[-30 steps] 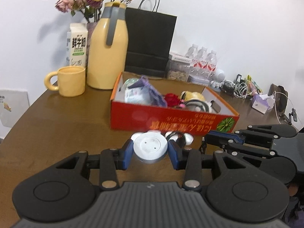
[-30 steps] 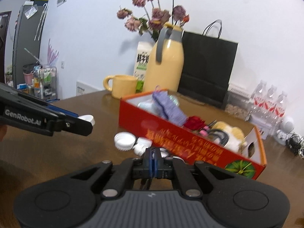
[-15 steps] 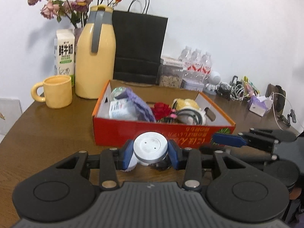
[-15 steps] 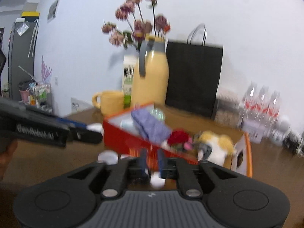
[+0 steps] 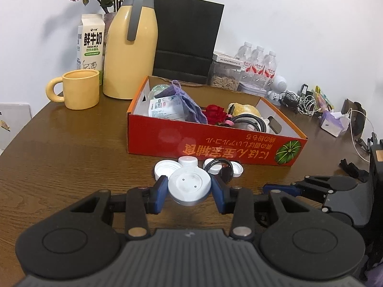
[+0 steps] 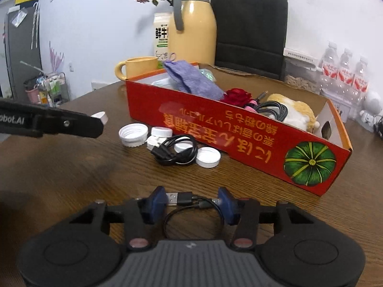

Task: Organize objects
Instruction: 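Grasp the black cable with the right gripper while the left holds the white cap, then carry the white cap and black cable into the box and release both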

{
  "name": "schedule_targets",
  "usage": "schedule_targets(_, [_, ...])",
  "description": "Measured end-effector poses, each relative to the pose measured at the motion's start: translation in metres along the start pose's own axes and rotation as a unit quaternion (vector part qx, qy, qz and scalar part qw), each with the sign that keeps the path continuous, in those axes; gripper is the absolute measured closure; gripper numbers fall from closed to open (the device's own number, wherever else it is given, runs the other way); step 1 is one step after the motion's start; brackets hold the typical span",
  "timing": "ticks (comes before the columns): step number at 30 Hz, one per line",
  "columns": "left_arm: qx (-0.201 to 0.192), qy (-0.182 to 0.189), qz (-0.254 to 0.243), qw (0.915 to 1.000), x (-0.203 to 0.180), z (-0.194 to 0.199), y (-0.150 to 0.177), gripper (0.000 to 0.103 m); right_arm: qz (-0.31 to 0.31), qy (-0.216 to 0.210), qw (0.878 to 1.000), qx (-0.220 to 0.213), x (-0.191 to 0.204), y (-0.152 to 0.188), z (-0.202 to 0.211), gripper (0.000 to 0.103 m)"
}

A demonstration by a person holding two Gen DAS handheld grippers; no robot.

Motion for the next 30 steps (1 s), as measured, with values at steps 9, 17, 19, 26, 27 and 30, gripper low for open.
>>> schedule_targets(9, [-0.020,0.007,-0.003,0.9998,-0.006,0.005,-0.015,0.063,0.010,0.003,0.999,-0.030,0.008,-0.010,0.016,0.056])
schedule_targets(17, [-0.067,0.011,-0.023,0.9974,-0.031,-0.005,-0.058,0.063,0.025,0.021,0.995,-0.094,-0.003,-0.056,0.037,0.056])
schedule_targets(19, [-0.076,0.008,-0.025,0.9968,-0.037,-0.013,-0.070,0.063,0.024,0.027,0.994,-0.107,-0.011,-0.069,0.038,0.056])
schedule_targets(26, [-0.099,-0.010,-0.039,0.9943,-0.059,-0.055,-0.105,0.062,0.022,0.047,0.991,-0.121,-0.048,-0.107,0.015,0.056])
schedule_targets(27, [-0.102,-0.012,-0.041,0.9938,-0.062,-0.062,-0.110,0.063,0.022,0.049,0.991,-0.121,-0.053,-0.112,0.010,0.056])
schedule_targets(30, [-0.106,-0.018,-0.043,0.9932,-0.066,-0.080,-0.119,0.062,0.016,0.057,0.990,-0.126,-0.068,-0.123,-0.006,0.056])
Point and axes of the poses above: each gripper's, at about its wrist camera, not at the fingertips, and z roughly against the way its jaws point, x to its left, y to its underside, the point moved 5 cm from there along -z, roughly the way its jaws point, and after that the axes turned 11 degrees about -y, right-handed, at the moved point
